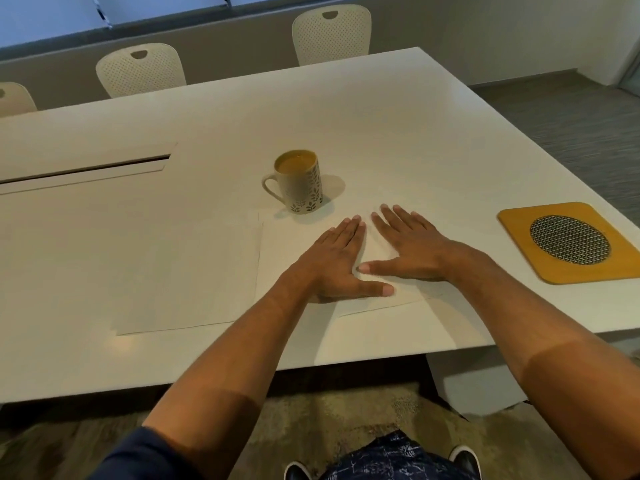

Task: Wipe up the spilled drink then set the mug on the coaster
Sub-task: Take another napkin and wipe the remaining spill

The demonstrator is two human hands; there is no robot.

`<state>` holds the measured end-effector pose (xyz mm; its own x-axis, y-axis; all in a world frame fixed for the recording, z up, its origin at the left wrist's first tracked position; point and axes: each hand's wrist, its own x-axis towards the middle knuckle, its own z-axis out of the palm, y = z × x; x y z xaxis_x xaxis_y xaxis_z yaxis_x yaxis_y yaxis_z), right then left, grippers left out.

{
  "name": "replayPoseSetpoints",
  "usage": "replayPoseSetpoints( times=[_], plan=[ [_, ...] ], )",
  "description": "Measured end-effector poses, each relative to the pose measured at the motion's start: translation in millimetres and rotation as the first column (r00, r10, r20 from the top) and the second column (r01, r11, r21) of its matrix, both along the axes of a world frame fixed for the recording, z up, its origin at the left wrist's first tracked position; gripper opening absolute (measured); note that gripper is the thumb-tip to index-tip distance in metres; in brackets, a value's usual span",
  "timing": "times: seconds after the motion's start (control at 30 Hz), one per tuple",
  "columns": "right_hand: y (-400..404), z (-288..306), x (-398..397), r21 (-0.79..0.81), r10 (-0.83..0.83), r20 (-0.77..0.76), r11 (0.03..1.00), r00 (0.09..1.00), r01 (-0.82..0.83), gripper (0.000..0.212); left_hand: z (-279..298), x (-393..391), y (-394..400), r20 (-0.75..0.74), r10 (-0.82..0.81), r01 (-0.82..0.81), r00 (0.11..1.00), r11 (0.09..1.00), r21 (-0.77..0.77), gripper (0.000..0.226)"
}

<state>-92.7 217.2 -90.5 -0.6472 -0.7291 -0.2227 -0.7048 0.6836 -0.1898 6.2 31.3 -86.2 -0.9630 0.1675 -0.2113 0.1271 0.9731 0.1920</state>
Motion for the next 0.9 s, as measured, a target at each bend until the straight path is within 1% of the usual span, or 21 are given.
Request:
replayPoseSetpoints(
  times=[0.13, 0.23, 0.37, 0.47, 0.57, 0.7, 0.8, 0.9],
  plan=[
    [1, 4, 9, 0.012, 0.074, 0.039, 0.997, 0.997, -0.075, 0.122, 1, -3, -2, 0.032, -0.038, 0.038, 0.999, 0.999, -0.002, 0.131],
    [-2, 12, 11, 0.059, 0.114, 0.123, 0.991, 0.986, -0.122, 0.122, 4, -3, -3, 0.098, -0.066, 0.067, 0.993, 0.998, -0.006, 0.134],
    [-8, 25, 7, 0.177, 0.099, 0.247, 0.973, 0.964, -0.145, 0.126, 10, -1, -8, 0.179, -0.087, 0.087, 0.980, 0.996, 0.011, 0.134],
    [-7, 26, 6, 0.205, 0.088, 0.278, 0.967, 0.956, -0.149, 0.129, 13, -2, -11, 0.216, -0.085, 0.084, 0.973, 0.996, 0.012, 0.136],
    [-6, 24, 6, 0.186, 0.095, 0.287, 0.971, 0.953, -0.153, 0.127, 14, -3, -10, 0.221, -0.083, 0.082, 0.972, 0.997, 0.013, 0.136],
    [-3, 21, 7, 0.124, 0.119, 0.280, 0.979, 0.952, -0.159, 0.115, 18, -4, -12, 0.227, -0.080, 0.076, 0.971, 0.997, 0.028, 0.129],
    [-4, 19, 12, 0.048, 0.116, 0.259, 0.990, 0.959, -0.133, 0.099, 21, -3, -16, 0.221, -0.068, 0.056, 0.973, 0.997, 0.059, 0.115],
    [-13, 16, 19, -0.023, 0.114, 0.209, 0.993, 0.971, -0.112, 0.082, 24, -1, -22, 0.187, -0.061, 0.046, 0.980, 0.995, 0.086, 0.095]
  ],
)
